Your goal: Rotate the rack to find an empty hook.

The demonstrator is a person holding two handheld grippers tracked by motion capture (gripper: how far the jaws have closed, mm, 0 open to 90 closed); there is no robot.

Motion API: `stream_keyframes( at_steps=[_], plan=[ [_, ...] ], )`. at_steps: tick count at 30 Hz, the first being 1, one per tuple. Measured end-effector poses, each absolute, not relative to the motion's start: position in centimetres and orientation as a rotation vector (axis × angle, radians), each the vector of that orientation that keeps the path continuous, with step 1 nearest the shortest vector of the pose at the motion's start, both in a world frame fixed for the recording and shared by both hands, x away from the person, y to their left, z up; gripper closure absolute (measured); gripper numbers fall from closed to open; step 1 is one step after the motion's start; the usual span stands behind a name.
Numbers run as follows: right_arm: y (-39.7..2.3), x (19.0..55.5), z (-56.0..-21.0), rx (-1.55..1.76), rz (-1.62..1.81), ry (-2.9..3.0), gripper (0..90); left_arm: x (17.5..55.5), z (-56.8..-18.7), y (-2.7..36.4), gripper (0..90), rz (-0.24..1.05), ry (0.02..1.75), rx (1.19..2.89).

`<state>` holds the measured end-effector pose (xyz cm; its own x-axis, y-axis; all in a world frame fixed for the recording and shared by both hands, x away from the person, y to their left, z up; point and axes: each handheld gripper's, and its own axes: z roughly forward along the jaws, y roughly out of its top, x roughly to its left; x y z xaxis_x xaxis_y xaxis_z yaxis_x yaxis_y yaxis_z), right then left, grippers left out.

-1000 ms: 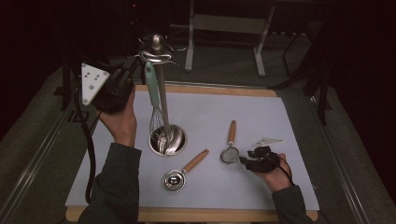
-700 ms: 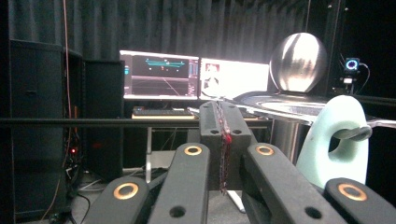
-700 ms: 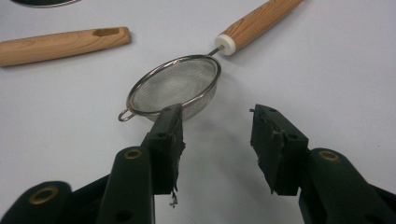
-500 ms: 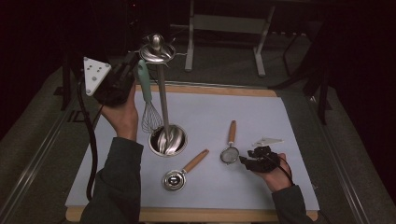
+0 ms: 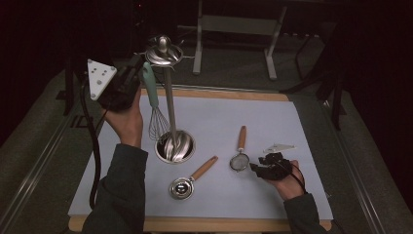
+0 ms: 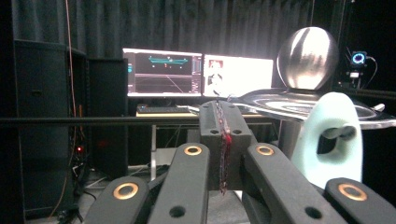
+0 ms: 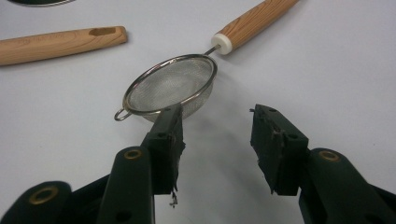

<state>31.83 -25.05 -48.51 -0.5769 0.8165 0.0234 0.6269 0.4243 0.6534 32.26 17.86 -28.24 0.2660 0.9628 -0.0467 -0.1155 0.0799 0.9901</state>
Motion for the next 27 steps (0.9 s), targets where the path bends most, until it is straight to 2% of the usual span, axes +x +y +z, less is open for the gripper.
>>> stream_keyframes(
  at_steps=[16, 27],
  plan=[
    [-25.1, 31.8, -48.5, 1.247, 0.895, 2.387, 53.5, 31.7, -29.8, 19.5, 89.2, 1.012, 0.976, 1.296],
    [-25.2, 31.9, -48.4, 1.248, 0.900, 2.377, 53.4, 30.3, -33.9, 21.4, 87.8, 1.001, 1.034, 1.390]
  ],
)
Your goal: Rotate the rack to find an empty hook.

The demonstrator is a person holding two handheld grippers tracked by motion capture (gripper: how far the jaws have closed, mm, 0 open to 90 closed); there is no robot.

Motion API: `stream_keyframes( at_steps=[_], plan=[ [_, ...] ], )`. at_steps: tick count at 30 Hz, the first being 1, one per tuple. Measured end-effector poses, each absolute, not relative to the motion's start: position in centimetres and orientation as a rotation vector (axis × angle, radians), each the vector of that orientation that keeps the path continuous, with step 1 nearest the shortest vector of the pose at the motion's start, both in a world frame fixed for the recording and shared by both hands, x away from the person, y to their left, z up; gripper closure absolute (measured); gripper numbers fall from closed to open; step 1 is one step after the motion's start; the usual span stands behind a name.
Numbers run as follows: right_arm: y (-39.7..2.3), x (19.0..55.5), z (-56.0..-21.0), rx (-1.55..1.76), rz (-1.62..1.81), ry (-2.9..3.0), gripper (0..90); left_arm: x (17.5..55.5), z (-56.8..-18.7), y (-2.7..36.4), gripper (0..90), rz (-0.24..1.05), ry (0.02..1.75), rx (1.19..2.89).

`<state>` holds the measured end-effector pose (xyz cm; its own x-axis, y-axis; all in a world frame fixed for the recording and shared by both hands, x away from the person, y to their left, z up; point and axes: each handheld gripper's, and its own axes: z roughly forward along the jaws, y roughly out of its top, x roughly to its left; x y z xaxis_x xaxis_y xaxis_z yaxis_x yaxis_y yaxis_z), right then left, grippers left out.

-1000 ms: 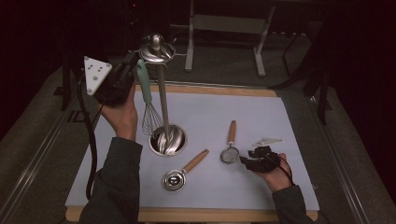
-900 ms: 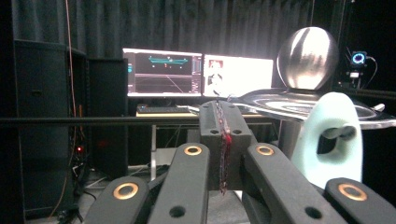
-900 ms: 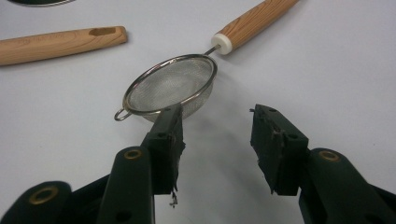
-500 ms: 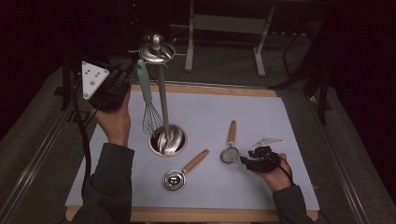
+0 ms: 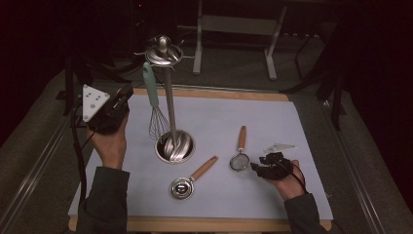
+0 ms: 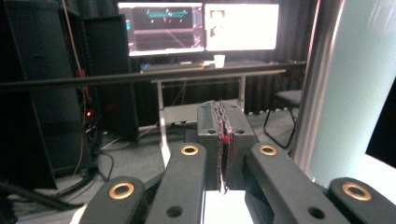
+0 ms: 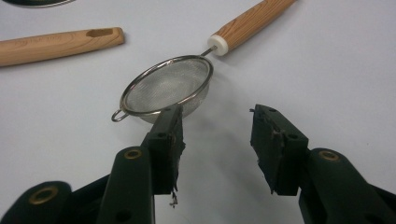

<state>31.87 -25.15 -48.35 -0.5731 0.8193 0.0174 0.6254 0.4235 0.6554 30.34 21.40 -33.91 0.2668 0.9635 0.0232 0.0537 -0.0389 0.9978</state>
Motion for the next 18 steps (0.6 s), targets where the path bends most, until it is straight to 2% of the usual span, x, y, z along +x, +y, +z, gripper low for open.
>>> stream_keyframes(
  at_steps=[13, 18],
  plan=[
    [-25.3, 32.1, -47.6, 1.276, 0.931, 2.358, 56.3, 29.6, -40.9, 22.9, 86.8, 0.921, 1.159, 1.483],
    [-24.8, 32.5, -47.2, 1.264, 0.923, 2.362, 56.0, 28.7, -44.8, 23.4, 84.7, 0.868, 1.223, 1.516]
  ],
)
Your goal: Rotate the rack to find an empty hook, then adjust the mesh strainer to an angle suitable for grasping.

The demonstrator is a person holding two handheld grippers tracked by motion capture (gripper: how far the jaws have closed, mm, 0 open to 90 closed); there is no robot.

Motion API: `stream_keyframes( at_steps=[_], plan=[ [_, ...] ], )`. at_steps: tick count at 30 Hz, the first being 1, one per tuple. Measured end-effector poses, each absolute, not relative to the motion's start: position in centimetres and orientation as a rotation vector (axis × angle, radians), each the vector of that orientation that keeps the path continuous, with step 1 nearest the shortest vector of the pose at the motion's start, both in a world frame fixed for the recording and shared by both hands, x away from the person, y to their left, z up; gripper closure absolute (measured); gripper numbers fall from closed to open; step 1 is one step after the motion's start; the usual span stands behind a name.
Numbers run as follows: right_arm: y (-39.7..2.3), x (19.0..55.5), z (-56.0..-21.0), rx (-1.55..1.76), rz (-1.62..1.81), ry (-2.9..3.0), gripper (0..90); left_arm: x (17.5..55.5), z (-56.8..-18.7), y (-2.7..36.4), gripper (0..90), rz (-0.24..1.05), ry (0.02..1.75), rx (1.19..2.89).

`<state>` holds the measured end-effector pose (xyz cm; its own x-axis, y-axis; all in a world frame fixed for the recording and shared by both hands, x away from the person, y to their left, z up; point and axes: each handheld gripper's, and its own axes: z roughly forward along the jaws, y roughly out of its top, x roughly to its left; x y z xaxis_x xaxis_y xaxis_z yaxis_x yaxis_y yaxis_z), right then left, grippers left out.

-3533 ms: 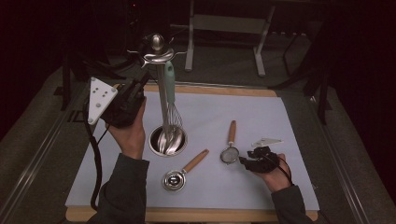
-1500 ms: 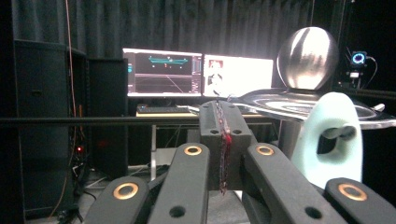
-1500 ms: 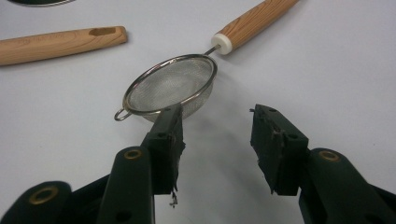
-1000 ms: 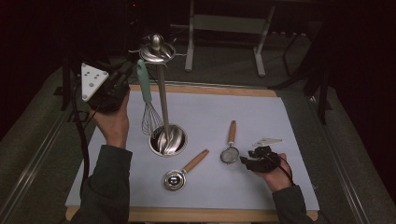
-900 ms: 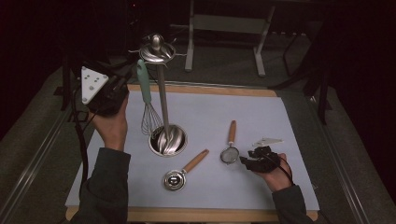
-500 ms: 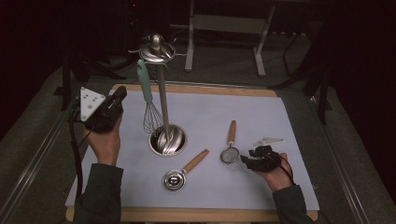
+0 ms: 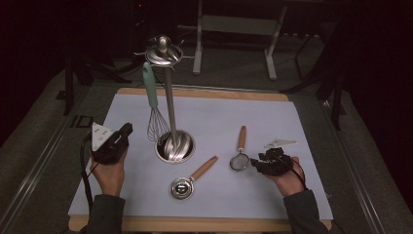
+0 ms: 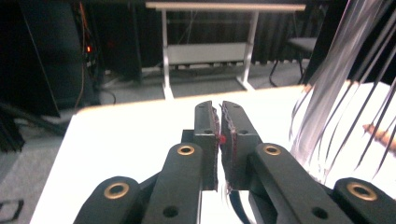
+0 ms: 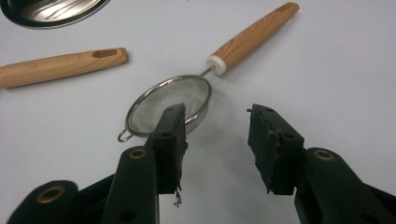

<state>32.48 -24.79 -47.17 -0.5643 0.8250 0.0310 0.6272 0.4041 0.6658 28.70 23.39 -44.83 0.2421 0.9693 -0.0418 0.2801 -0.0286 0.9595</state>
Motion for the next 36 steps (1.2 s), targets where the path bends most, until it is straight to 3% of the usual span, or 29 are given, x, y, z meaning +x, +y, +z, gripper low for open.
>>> stream_keyframes(
  at_steps=[7, 21, 36],
  plan=[
    [-24.2, 33.3, -46.3, 1.239, 0.903, 2.366, 56.3, 27.6, -49.1, 23.4, 79.0, 0.804, 1.283, 1.547],
    [-23.2, 35.9, -45.6, 1.245, 0.891, 2.401, 57.5, 27.1, -53.4, 22.8, 73.7, 0.739, 1.314, 1.619],
    [-22.0, 39.0, -46.0, 1.352, 0.892, 2.424, 59.3, 26.9, -53.8, 22.3, 70.8, 0.754, 1.274, 1.655]
  ],
)
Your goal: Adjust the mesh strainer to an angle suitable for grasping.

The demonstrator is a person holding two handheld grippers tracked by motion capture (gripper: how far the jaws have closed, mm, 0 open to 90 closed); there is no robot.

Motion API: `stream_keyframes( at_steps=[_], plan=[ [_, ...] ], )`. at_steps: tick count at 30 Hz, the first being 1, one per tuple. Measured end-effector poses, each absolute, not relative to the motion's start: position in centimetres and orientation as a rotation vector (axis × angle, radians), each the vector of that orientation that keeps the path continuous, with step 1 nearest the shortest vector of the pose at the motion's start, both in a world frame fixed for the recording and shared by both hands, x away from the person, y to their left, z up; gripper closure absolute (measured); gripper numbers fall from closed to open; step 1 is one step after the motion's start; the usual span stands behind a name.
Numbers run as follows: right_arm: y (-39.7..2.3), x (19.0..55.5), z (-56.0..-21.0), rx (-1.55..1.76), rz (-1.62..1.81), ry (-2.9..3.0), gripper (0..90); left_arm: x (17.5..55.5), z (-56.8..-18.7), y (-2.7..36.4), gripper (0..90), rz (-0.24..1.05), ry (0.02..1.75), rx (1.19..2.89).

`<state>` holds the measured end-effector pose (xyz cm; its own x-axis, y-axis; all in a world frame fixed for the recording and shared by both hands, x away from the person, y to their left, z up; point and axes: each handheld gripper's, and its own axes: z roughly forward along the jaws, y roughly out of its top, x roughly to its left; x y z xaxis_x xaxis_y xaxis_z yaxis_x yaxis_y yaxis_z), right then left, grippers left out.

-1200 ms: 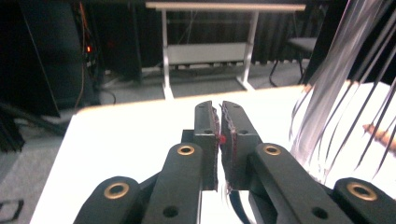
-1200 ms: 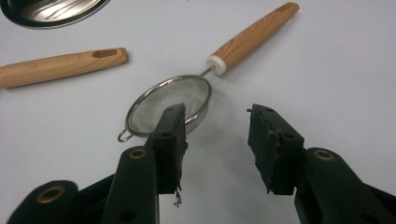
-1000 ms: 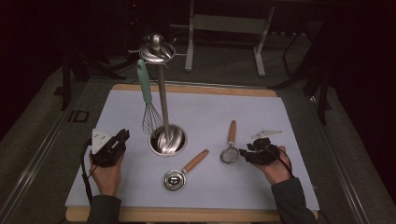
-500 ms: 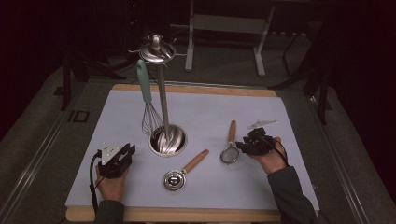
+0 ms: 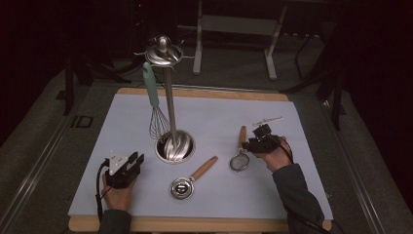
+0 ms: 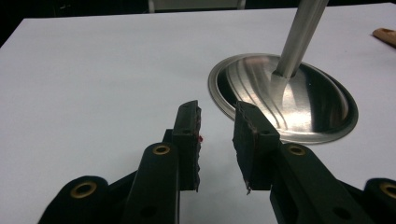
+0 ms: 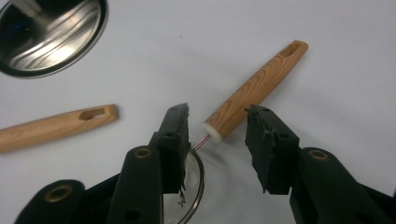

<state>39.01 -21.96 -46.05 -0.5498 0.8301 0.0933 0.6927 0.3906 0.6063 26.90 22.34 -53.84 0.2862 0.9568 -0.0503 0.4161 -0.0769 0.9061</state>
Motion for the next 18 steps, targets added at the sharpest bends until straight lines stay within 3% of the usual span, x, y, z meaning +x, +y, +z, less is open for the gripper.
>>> stream_keyframes(
  at_steps=[18],
  plan=[
    [-21.6, 42.2, -49.0, 1.553, 0.855, 2.445, 60.3, 26.9, -53.8, 22.0, 69.7, 0.771, 1.250, 1.689]
  ],
)
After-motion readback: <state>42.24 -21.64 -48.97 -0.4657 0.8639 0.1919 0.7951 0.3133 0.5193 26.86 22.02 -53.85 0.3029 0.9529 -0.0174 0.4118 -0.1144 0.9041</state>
